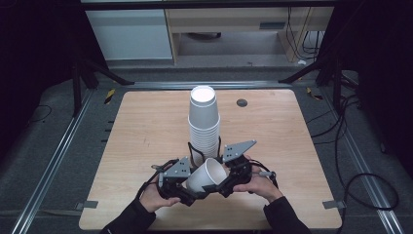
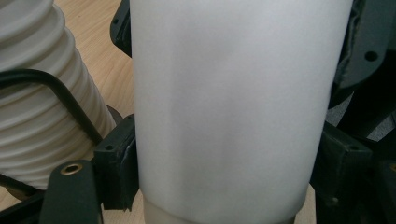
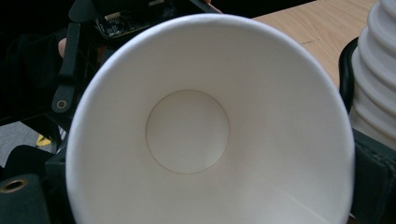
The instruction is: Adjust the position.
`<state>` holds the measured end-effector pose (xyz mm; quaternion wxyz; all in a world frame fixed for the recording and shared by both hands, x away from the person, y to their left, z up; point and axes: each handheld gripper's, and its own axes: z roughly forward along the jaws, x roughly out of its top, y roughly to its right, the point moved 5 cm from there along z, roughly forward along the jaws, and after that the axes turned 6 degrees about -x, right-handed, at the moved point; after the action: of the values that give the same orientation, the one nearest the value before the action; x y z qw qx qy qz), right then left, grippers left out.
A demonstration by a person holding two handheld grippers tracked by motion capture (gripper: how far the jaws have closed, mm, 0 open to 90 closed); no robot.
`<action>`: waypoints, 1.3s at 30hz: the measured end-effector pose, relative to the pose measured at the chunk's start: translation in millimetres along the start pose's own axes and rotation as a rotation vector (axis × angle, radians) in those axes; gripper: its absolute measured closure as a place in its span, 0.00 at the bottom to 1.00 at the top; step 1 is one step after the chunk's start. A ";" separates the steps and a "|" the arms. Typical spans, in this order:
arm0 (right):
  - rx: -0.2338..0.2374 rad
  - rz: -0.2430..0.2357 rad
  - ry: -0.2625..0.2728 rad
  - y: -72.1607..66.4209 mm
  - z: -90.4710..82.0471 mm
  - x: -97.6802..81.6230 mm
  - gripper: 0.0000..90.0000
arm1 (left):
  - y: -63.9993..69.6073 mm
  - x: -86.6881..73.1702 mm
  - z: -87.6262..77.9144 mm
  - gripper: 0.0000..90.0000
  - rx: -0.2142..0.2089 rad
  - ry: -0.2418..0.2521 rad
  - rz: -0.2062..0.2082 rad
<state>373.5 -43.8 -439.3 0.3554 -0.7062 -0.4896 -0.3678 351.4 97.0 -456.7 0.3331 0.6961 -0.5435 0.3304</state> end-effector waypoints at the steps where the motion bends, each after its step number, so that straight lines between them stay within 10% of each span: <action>1: -0.001 -0.003 0.001 -0.1 -0.1 0.0 0.07 | 0.0 -0.1 0.3 0.25 -0.001 0.000 0.000; 39: -0.010 -0.023 0.017 -2.9 -9.2 6.0 0.11 | -0.2 -1.0 -1.7 0.22 0.006 0.001 -0.002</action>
<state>370.7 -48.4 -429.3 0.3516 -0.6991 -0.4928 -0.3804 351.2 98.9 -456.7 0.3313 0.6976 -0.5416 0.3319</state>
